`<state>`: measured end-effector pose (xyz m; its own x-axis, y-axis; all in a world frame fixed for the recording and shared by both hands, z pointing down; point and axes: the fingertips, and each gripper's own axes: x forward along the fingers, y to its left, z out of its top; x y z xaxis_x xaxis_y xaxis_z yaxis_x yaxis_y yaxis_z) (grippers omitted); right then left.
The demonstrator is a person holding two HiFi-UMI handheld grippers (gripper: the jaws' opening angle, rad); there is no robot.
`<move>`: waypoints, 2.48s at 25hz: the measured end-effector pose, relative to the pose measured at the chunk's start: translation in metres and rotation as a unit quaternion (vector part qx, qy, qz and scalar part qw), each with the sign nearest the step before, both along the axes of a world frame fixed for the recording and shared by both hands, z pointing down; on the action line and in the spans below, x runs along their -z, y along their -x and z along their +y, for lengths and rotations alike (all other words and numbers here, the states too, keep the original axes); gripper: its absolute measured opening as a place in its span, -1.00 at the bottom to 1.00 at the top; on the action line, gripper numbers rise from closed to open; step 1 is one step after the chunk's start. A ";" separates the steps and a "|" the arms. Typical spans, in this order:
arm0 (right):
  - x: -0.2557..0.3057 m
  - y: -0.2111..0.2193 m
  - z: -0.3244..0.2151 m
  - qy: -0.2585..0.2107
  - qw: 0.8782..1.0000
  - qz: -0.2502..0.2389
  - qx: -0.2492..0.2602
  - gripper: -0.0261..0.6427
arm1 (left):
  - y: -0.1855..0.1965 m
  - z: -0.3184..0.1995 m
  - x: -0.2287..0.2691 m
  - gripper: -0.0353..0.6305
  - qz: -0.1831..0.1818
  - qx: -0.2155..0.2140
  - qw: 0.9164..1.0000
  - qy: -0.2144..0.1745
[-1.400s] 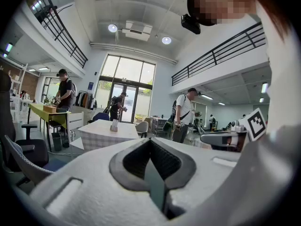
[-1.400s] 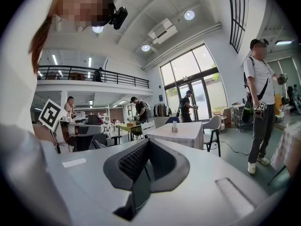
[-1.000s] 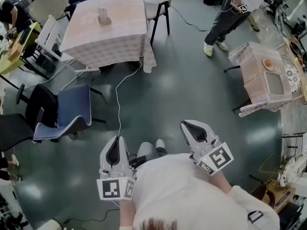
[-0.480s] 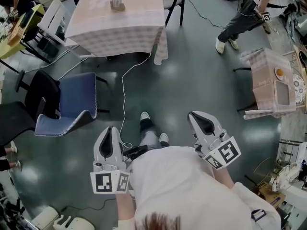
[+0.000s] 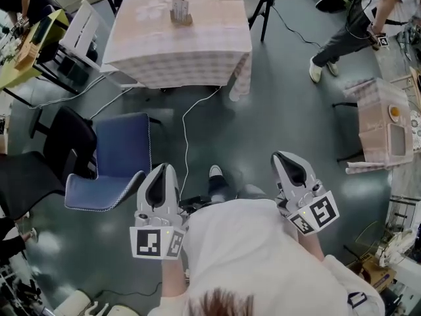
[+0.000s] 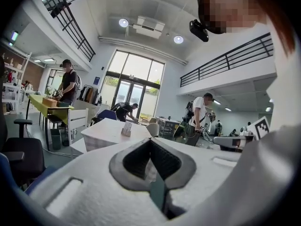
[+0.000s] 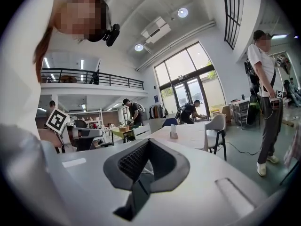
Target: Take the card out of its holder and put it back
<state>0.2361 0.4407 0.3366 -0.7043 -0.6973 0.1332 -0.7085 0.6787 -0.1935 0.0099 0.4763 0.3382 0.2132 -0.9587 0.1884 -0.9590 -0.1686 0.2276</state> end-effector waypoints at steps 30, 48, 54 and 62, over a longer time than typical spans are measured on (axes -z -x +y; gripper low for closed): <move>-0.021 0.062 -0.176 0.035 0.997 0.021 0.059 -0.93 | 0.053 -0.143 -0.024 -0.88 0.035 0.077 0.996 0.034; -0.014 0.019 -0.284 0.022 0.997 -0.002 0.069 -0.93 | 0.043 -0.225 0.002 -0.88 -0.002 0.131 0.991 0.009; -0.015 0.016 -0.289 0.027 0.997 -0.003 0.071 -0.93 | 0.032 -0.234 -0.001 -0.88 0.008 0.122 0.992 0.010; -0.020 0.025 -0.302 0.039 0.997 0.005 0.071 -0.93 | 0.039 -0.255 -0.010 -0.88 0.023 0.117 0.993 0.019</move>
